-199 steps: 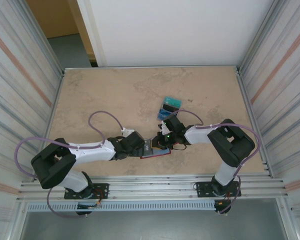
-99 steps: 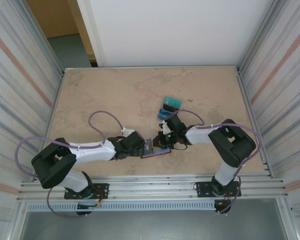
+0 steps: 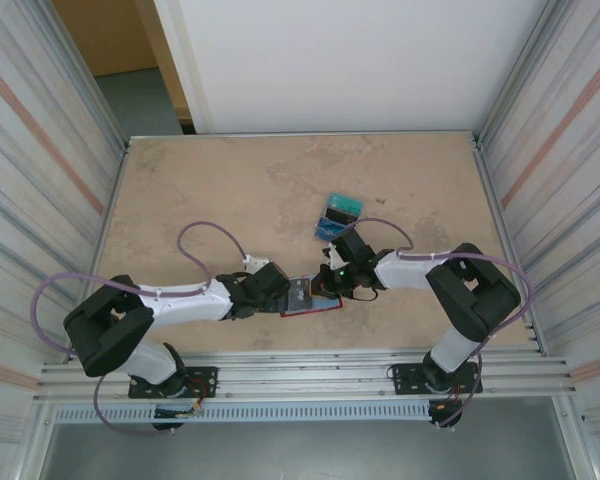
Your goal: Take the credit cards out of the card holder
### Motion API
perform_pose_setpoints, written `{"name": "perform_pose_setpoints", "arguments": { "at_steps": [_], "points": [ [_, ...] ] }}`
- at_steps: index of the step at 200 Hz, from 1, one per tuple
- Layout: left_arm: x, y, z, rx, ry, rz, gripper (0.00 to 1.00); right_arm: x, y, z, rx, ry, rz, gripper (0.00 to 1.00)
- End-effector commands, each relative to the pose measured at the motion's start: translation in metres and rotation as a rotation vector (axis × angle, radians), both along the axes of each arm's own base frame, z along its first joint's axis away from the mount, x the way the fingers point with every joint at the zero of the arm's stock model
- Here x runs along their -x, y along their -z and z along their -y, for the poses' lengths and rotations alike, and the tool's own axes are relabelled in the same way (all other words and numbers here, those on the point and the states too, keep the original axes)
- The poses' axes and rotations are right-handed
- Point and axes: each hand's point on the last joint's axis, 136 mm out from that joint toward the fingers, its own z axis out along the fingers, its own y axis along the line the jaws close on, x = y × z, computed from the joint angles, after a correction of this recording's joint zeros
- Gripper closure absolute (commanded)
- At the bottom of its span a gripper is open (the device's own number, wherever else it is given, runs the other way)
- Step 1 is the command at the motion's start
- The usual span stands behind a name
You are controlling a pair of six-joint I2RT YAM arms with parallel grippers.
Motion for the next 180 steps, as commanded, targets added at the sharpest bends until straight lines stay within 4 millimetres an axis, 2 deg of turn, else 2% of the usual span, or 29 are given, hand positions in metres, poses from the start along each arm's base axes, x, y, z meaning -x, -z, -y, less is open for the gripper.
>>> {"name": "perform_pose_setpoints", "arguments": {
  "at_steps": [1,94,180],
  "points": [
    [0.006,0.012,-0.01,-0.039,-0.022,-0.046,0.01,-0.005,-0.009,0.006,0.036,-0.004,0.04,1.0],
    [-0.006,-0.007,-0.006,-0.065,0.021,0.01,0.01,-0.008,-0.017,0.009,0.059,-0.003,0.061,1.0],
    [-0.015,-0.038,0.003,-0.035,0.059,0.084,0.01,-0.011,-0.019,0.007,0.058,-0.005,0.07,1.0]
  ]
}}
